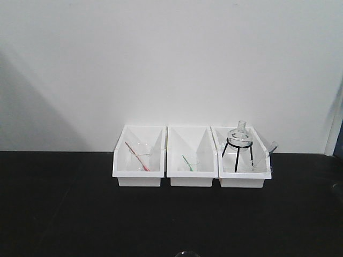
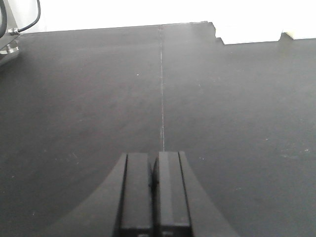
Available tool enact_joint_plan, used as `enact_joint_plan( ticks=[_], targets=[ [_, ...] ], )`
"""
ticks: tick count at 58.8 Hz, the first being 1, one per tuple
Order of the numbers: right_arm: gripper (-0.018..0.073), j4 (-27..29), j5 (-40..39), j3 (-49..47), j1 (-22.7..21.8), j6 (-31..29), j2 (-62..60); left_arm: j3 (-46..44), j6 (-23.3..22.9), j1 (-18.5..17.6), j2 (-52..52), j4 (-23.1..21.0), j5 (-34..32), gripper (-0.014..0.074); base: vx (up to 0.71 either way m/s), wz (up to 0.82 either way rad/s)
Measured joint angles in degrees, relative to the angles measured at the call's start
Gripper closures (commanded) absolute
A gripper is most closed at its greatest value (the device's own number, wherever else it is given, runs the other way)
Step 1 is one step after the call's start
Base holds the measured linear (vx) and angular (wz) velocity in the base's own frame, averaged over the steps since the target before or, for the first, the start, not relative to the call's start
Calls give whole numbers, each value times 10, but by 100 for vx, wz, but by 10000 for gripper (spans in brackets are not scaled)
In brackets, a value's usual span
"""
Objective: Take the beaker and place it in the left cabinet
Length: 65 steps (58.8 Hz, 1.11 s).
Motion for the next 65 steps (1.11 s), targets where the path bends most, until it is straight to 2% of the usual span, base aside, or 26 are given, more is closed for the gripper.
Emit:
enact_joint_plan(
  ticks=[10, 18, 25, 36, 43, 57, 65],
  targets=[
    [564, 0, -6, 0, 0, 0, 0, 0, 0, 0, 0, 0, 0, 593, 0, 0],
    [564, 0, -62, -2, 0, 0, 0, 0, 0, 0, 0, 0, 0, 593, 0, 0],
    [564, 0, -77, -49, 0, -8, 19, 0, 0, 0, 0, 0, 0, 593, 0, 1],
    [564, 0, -113, -167, 0, -33, 186, 0, 0, 0, 0, 0, 0, 593, 0, 0],
    [563, 0, -140, -208, 0, -37, 302, 0, 0, 0, 0, 0, 0, 593, 0, 0],
    [535, 0, -204, -225, 0, -37, 465, 0, 0, 0, 0, 0, 0, 593, 0, 0],
    [449, 0, -243, -225, 0, -35, 506, 0, 0, 0, 0, 0, 0, 593, 0, 0]
  ],
)
